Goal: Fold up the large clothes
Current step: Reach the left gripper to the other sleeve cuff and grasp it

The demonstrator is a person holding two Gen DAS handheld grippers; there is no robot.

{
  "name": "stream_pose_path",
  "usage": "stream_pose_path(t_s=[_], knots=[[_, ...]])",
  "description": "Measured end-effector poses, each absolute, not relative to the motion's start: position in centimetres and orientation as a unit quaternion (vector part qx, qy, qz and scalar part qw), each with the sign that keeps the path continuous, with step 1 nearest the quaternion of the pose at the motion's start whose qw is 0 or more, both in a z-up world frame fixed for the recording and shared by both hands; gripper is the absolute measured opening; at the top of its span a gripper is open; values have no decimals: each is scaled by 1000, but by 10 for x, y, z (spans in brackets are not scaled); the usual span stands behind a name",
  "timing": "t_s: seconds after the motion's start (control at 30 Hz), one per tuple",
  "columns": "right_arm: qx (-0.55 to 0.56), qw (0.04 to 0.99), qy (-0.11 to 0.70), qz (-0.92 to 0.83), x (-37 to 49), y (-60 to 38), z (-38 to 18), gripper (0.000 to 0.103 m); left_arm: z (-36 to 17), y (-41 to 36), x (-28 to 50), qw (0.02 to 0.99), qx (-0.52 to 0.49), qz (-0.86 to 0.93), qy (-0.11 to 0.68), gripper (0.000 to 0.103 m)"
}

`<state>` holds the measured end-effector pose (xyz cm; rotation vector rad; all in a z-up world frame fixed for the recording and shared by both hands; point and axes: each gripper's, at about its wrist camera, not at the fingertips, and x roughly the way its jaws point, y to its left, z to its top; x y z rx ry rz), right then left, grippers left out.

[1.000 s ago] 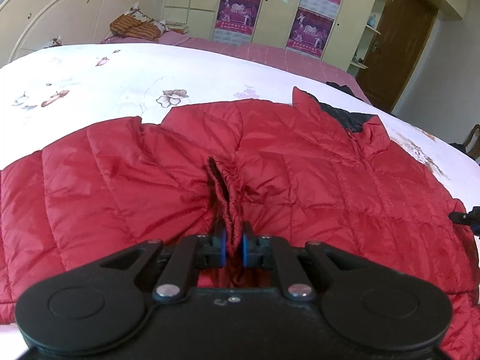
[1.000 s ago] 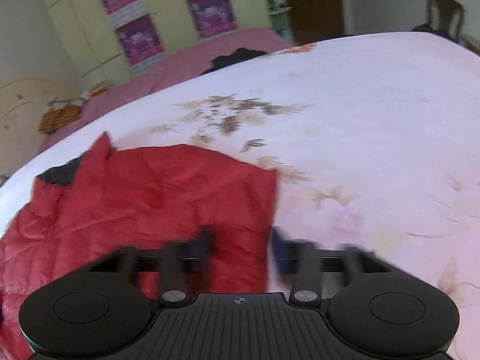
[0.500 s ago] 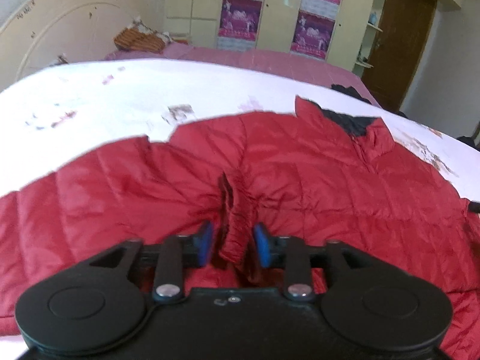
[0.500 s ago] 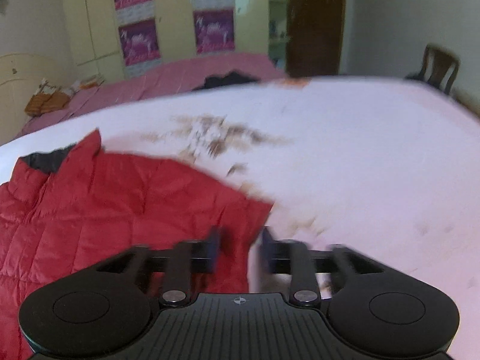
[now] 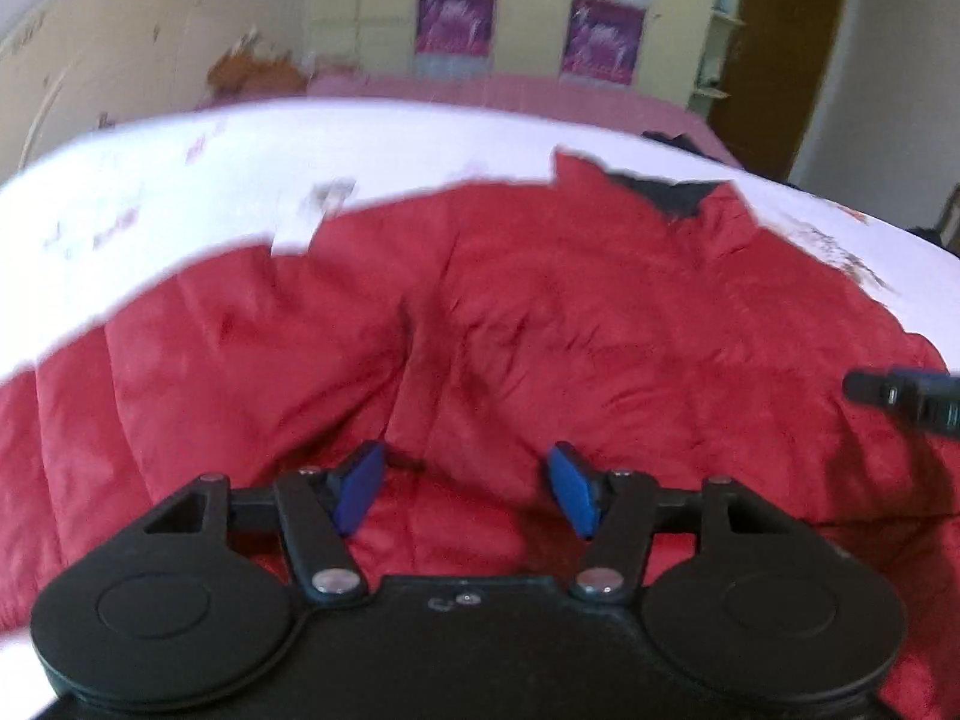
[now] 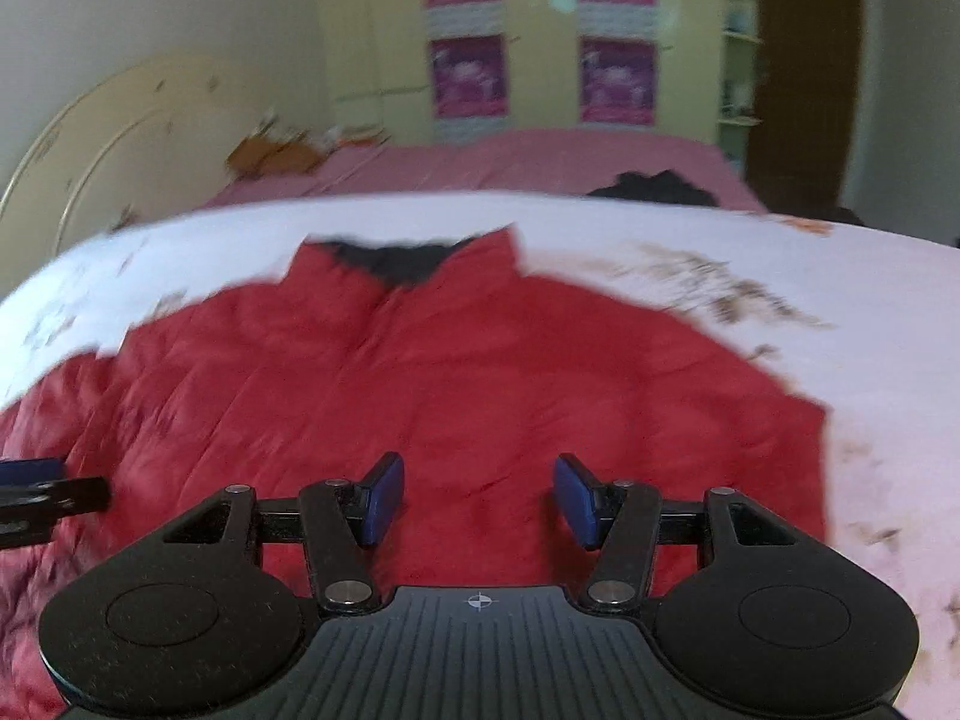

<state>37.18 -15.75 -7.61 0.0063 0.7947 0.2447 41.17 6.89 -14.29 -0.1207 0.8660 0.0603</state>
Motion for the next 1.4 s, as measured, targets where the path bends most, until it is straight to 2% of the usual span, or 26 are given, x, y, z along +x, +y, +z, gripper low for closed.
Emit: stream_pose_path(t_s=[0.13, 0.33, 0.57, 0.7, 0.93, 1.2, 1.4], knots=[[-19, 904, 416, 98, 379, -150, -92, 55, -137, 81, 408, 902, -82, 35, 423, 62], [-12, 910, 391, 138, 368, -121, -72, 55, -125, 98, 392, 901, -95, 53, 420, 62], [-17, 902, 399, 167, 370, -74, -84, 55, -116, 119, 376, 902, -101, 71, 413, 65], [-81, 896, 408, 157, 373, -48, -101, 55, -112, 135, 366, 902, -111, 86, 407, 66], [-97, 893, 412, 154, 377, -45, -107, 55, -111, 174, 346, 894, -141, 120, 408, 67], [-103, 893, 411, 151, 372, -43, -104, 55, -111, 228, 302, 875, -188, 176, 411, 68], [-44, 905, 392, 157, 368, -40, -81, 55, -112, 265, 253, 852, -248, 225, 403, 74]])
